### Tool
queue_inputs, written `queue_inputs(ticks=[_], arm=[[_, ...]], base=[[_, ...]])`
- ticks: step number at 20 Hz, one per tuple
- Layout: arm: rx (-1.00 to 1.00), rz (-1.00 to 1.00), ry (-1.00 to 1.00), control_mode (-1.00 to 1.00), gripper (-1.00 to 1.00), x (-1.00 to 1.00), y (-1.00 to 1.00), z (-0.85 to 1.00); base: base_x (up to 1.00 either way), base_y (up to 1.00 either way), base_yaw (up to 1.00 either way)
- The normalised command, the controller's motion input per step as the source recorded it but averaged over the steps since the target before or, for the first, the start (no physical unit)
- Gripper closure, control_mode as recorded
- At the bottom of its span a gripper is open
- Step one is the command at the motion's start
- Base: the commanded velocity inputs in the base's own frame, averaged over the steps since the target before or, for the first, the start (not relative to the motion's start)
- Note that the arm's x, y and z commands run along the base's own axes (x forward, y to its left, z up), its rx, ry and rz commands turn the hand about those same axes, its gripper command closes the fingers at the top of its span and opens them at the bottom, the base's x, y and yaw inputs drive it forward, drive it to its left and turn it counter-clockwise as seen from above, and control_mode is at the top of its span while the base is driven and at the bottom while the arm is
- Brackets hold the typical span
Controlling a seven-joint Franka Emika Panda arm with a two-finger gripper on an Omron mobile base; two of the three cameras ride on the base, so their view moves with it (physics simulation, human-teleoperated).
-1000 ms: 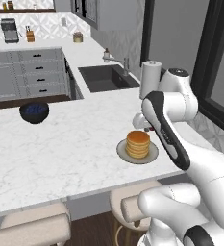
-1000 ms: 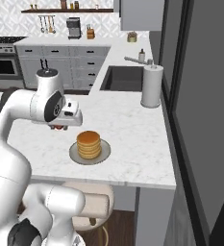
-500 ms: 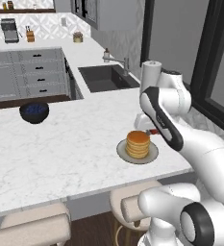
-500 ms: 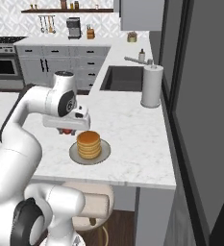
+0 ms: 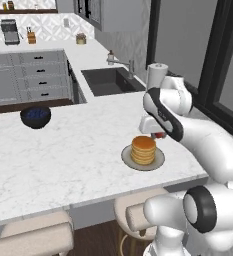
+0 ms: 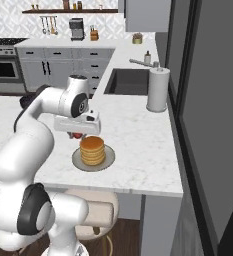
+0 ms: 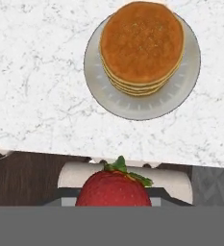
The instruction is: Take the strawberry from the fridge and place it on top of the pancake, located on the dining counter.
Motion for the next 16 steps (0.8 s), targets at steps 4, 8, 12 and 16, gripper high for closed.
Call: queue_inputs(ticks=[4, 8, 12, 16], arm=[[-0.01, 0.0, 0.0, -1.0, 1.0, 0.56, 0.0, -0.41], [0.0, 0.0, 0.0, -1.0, 1.0, 0.57, 0.0, -0.36], [-0.01, 0.0, 0.0, -1.0, 1.0, 0.47, 0.0, -0.35], [0.0, 0.0, 0.0, -1.0, 1.0, 0.38, 0.0, -0.19]], base=[[0.0, 0.0, 0.0], [0.0, 0.0, 0.0], [0.0, 0.0, 0.0], [0.0, 0.0, 0.0]])
